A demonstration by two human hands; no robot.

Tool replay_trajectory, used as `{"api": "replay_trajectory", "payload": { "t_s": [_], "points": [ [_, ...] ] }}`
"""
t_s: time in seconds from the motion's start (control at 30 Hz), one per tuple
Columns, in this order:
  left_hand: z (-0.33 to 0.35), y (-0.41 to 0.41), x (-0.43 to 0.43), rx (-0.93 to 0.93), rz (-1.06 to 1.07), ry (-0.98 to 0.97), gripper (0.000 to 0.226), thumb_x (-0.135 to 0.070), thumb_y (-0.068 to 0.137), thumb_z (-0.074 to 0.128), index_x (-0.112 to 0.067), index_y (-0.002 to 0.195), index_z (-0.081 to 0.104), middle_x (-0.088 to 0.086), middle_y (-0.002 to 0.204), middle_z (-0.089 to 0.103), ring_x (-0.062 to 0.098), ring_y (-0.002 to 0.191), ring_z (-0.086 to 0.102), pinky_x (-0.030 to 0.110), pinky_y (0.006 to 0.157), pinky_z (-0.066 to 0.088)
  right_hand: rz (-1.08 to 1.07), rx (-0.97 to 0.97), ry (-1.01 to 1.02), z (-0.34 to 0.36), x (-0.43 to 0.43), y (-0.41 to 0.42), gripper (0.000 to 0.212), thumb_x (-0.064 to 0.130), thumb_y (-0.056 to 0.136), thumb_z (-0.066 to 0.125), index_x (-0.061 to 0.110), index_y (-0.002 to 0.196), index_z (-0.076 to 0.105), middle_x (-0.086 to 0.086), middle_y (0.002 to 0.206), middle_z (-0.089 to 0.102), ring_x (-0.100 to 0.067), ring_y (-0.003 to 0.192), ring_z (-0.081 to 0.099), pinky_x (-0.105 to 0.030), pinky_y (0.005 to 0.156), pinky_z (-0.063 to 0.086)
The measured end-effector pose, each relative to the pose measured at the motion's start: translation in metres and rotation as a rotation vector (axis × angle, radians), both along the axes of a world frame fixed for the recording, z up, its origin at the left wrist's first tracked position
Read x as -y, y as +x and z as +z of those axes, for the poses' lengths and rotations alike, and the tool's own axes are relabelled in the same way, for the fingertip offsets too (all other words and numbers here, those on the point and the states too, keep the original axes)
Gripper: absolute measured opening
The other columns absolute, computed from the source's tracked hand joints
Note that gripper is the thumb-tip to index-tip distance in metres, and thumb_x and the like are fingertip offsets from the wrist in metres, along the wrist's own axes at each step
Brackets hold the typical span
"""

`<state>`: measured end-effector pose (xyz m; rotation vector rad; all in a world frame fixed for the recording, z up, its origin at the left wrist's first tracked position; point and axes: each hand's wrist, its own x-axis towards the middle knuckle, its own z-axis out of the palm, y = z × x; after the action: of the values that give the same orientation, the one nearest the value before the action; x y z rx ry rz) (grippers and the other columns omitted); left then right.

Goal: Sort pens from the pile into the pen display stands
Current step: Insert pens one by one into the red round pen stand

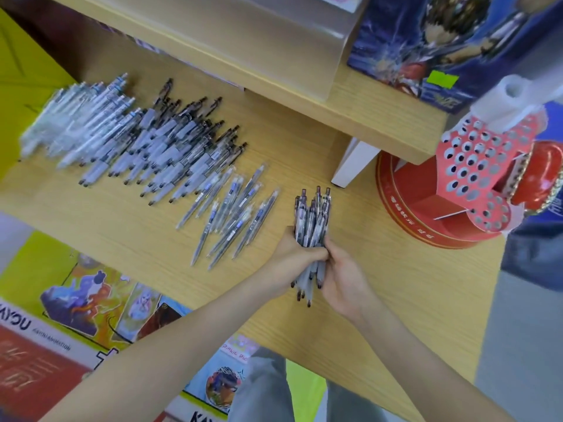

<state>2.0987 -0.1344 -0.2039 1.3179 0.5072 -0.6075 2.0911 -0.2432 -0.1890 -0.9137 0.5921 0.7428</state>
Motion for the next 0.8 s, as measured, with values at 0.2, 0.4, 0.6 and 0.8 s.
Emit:
{"api": "replay_trajectory", "payload": {
  "t_s": [0.2, 0.4, 0.6, 0.8],
  "points": [
    [0.014, -0.012, -0.004, 0.058, -0.084, -0.036, 0.065, -0.019, 0.067, 0.082, -0.009, 0.123, 0.050, 0.009, 0.104, 0.068, 0.021, 0.097, 0.068, 0.040, 0.088, 0.055, 0.130, 0.032, 0.058, 0.022, 0.020, -0.003, 0.035, 0.026, 0.103, 0.030, 0.019, 0.130, 0.051, -0.005, 0.120, 0.066, -0.017, 0.105, 0.066, -0.032, 0.076, 0.055],
    [0.028, -0.036, 0.016, 0.065, 0.028, -0.057, 0.030, -0.006, 0.085, 0.069, -0.004, 0.113, 0.056, -0.002, 0.081, 0.069, 0.011, 0.075, 0.067, 0.023, 0.066, 0.052, 0.266, 0.078, 0.013, 0.029, 0.045, -0.002, 0.031, 0.016, 0.102, 0.036, 0.010, 0.125, 0.056, -0.008, 0.119, 0.066, -0.018, 0.109, 0.063, -0.030, 0.087, 0.051],
    [0.035, -0.064, 0.054, 0.041, 0.164, -0.061, 0.015, -0.003, 0.085, 0.067, -0.006, 0.099, 0.064, 0.007, 0.078, 0.067, 0.021, 0.072, 0.065, 0.036, 0.070, 0.054, 0.388, 0.132, -0.037, 0.032, 0.082, -0.016, 0.022, 0.012, 0.099, 0.042, 0.015, 0.110, 0.061, 0.000, 0.104, 0.073, -0.011, 0.093, 0.069, -0.025, 0.076, 0.054],
    [0.059, -0.083, 0.080, 0.077, 0.202, -0.029, 0.027, 0.002, 0.085, 0.065, -0.005, 0.112, 0.063, 0.013, 0.098, 0.070, 0.026, 0.089, 0.068, 0.037, 0.080, 0.056, 0.572, 0.356, -0.214, 0.052, 0.117, -0.020, 0.023, 0.012, 0.088, 0.061, 0.015, 0.111, 0.064, 0.000, 0.097, 0.070, -0.019, 0.097, 0.063, -0.037, 0.090, 0.048]
  ]
}}
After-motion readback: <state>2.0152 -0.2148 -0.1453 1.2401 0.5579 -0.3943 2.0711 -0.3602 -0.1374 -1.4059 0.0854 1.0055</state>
